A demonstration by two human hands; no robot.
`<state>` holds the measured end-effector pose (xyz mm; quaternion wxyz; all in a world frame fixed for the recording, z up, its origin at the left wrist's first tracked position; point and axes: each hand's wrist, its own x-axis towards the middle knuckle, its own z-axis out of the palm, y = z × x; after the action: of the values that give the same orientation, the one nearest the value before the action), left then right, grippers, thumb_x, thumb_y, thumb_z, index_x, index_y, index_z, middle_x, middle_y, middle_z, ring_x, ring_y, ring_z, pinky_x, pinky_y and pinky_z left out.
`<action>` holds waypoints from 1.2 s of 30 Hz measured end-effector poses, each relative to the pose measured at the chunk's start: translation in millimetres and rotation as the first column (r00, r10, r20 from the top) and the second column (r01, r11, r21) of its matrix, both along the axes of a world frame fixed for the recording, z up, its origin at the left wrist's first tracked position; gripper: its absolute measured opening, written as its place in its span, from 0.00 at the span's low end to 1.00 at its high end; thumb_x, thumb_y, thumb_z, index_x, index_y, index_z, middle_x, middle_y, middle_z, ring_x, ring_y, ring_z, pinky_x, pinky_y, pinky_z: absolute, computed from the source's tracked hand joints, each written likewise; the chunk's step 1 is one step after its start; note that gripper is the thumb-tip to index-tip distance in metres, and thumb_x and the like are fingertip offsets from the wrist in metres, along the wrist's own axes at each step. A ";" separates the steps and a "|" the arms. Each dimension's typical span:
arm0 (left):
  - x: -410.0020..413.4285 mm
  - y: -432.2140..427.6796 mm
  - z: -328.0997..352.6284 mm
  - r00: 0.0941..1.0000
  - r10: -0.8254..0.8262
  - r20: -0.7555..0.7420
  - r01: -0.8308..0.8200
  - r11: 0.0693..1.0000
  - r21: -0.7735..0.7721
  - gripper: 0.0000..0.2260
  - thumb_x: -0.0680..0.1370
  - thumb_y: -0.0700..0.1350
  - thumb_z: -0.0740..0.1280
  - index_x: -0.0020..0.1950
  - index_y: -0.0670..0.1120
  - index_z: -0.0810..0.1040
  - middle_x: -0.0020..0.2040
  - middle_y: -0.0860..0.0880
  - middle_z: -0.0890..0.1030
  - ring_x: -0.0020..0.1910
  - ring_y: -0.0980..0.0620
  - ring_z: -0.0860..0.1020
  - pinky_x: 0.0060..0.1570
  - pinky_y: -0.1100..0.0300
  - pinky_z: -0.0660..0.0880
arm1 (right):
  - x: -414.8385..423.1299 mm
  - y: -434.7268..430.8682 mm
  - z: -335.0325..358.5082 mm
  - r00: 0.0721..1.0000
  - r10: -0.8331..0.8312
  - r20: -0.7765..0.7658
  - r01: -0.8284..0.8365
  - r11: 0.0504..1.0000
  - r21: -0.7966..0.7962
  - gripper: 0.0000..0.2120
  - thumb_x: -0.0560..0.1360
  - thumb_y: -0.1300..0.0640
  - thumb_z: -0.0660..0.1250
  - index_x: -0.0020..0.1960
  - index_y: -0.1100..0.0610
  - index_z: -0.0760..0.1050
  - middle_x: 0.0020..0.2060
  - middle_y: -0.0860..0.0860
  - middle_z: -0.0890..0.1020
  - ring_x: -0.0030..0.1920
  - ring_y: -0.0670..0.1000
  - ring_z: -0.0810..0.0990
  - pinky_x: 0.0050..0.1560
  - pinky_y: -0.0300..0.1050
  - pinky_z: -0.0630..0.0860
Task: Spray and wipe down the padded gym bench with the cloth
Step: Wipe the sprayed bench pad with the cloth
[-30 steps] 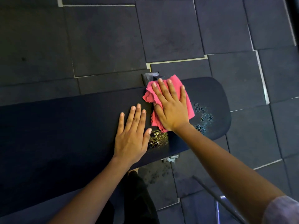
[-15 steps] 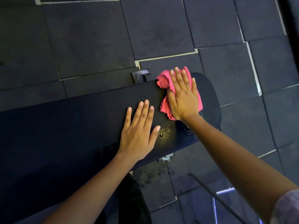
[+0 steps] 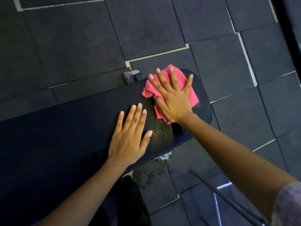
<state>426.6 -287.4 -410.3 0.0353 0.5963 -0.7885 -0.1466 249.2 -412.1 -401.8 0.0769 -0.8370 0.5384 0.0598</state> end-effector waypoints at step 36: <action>0.0 -0.3 4.6 1.000 0.009 -0.013 -0.008 0.998 0.058 0.27 0.82 0.56 0.45 0.78 0.42 0.54 0.79 0.45 0.54 0.78 0.48 0.51 0.76 0.45 0.51 | -12.0 124.8 3.7 0.899 -0.419 0.130 0.407 0.907 0.107 0.32 0.79 0.48 0.47 0.79 0.61 0.48 0.79 0.60 0.48 0.79 0.61 0.42 0.78 0.61 0.45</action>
<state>426.6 -287.7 -405.8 0.0239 0.5994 -0.7811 -0.1733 237.2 -287.2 -398.1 0.1603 -0.7022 0.6936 -0.0003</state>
